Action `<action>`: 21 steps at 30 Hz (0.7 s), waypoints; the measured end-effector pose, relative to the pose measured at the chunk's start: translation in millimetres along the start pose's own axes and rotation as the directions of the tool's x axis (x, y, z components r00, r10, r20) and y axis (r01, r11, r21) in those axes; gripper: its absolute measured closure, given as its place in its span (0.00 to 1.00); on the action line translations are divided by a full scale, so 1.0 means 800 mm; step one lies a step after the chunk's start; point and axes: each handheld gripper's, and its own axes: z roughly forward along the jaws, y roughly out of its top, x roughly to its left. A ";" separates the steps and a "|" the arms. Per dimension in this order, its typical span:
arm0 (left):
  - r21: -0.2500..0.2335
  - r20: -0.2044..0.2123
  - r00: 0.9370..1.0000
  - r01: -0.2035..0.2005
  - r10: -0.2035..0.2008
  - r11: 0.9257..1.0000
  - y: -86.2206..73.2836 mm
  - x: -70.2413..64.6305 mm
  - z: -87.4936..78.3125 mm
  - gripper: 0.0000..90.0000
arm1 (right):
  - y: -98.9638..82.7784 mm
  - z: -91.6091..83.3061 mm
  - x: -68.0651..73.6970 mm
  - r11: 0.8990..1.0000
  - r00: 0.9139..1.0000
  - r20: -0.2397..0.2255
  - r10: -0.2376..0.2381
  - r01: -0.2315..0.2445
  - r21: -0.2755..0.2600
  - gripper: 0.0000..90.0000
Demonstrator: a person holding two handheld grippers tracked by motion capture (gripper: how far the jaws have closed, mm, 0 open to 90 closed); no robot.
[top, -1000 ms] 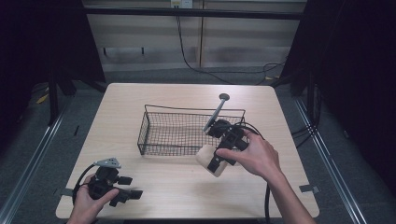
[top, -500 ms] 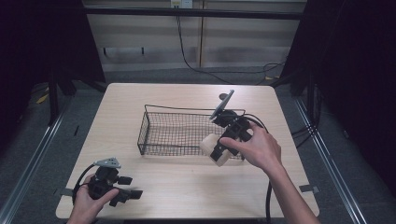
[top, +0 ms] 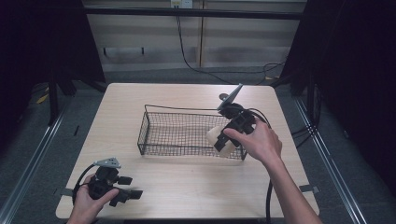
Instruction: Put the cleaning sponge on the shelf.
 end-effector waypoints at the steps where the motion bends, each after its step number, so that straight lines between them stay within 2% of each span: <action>1: 0.000 0.000 1.000 -0.001 0.001 1.000 0.000 0.000 0.000 0.24 | 0.000 0.000 -0.002 1.000 1.000 0.000 0.011 -0.011 -0.005 0.28; 11: 0.000 -0.002 1.000 -0.002 0.002 1.000 0.000 0.000 0.000 0.24 | 0.006 -0.013 -0.016 0.995 0.996 0.020 0.086 -0.084 -0.057 0.28; 21: 0.001 0.000 1.000 -0.004 0.004 1.000 0.000 0.000 0.000 0.24 | 0.014 -0.008 -0.030 0.987 0.988 0.022 0.151 -0.150 -0.056 0.28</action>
